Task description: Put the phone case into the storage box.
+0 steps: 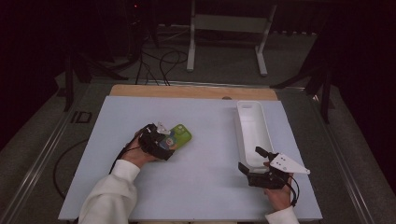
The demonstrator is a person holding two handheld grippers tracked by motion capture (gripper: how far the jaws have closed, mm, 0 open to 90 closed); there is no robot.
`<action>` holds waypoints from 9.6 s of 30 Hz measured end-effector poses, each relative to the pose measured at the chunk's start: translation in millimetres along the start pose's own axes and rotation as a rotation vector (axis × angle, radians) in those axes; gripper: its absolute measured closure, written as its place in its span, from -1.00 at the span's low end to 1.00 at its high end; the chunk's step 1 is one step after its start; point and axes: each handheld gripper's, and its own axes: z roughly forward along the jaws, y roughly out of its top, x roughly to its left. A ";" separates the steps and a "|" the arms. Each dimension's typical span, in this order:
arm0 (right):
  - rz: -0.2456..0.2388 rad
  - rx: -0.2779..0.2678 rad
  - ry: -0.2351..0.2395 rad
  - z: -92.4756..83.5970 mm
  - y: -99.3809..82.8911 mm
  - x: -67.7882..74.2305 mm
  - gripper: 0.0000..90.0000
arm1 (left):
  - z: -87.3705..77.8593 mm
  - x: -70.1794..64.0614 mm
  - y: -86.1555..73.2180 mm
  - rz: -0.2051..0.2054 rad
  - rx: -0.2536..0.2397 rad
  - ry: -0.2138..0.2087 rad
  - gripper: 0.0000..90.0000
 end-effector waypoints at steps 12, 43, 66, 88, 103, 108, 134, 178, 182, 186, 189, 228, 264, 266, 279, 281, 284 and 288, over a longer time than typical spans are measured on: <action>0.001 -0.002 -0.001 -0.2 0.0 -0.2 -0.80 | -10.8 -3.2 6.1 0.005 -0.046 0.029 -0.64; 0.005 -0.002 -0.006 -0.3 0.6 -0.7 -0.80 | -37.2 -13.9 17.3 0.005 -0.186 0.094 -0.64; 0.011 0.005 -0.003 0.8 1.6 -0.8 -0.80 | -49.0 -21.9 20.0 0.000 -0.285 0.141 -0.64; 0.030 0.014 0.003 1.8 7.7 -1.4 -0.81 | -54.0 -32.6 19.0 0.025 -0.363 0.130 -0.64; 0.053 0.007 0.030 0.3 29.9 -3.2 -0.83 | -58.9 -40.7 26.6 0.045 -0.390 0.133 -0.64; 0.066 0.002 0.043 2.0 36.9 -2.4 -0.83 | -61.0 -45.7 32.4 0.061 -0.403 0.129 -0.64; 0.100 0.035 0.081 21.1 59.5 -0.9 -0.83 | -66.3 -68.9 56.0 0.120 -0.453 0.117 -0.64; 0.175 0.055 0.161 46.4 82.5 5.0 -0.82 | -60.1 -117.5 75.6 0.255 -0.482 0.072 -0.64; 0.180 0.060 0.170 48.9 84.5 7.0 -0.82 | -60.7 -121.7 76.2 0.263 -0.489 0.064 -0.64; 0.195 0.066 0.181 51.6 85.3 7.7 -0.82 | -61.5 -126.4 77.3 0.276 -0.494 0.056 -0.64; 0.215 0.069 0.196 54.0 85.9 7.8 -0.81 | -61.5 -128.9 78.2 0.278 -0.499 0.043 -0.64; 0.269 0.095 0.282 59.8 94.6 22.3 0.98 | -53.6 -132.3 76.9 0.264 -0.476 0.024 -0.74; 0.231 0.101 0.295 54.4 93.8 16.9 0.97 | -71.1 -110.0 73.5 0.174 -0.476 -0.107 -0.95; 0.224 0.104 0.296 53.2 94.6 16.7 0.97 | -71.5 -107.9 72.6 0.167 -0.476 -0.116 -0.95; 0.163 0.106 0.330 46.9 103.1 16.5 0.97 | -67.6 -99.1 65.7 0.137 -0.472 -0.189 -0.94; 0.157 0.104 0.337 46.6 104.3 16.5 0.97 | -67.6 -98.6 65.4 0.137 -0.471 -0.197 -0.94; 0.148 0.100 0.345 46.2 106.0 16.4 0.97 | -67.6 -98.1 65.0 0.137 -0.471 -0.201 -0.94; 0.137 0.104 0.360 45.2 107.6 17.1 0.97 | -66.5 -97.1 64.0 0.137 -0.468 -0.216 -0.94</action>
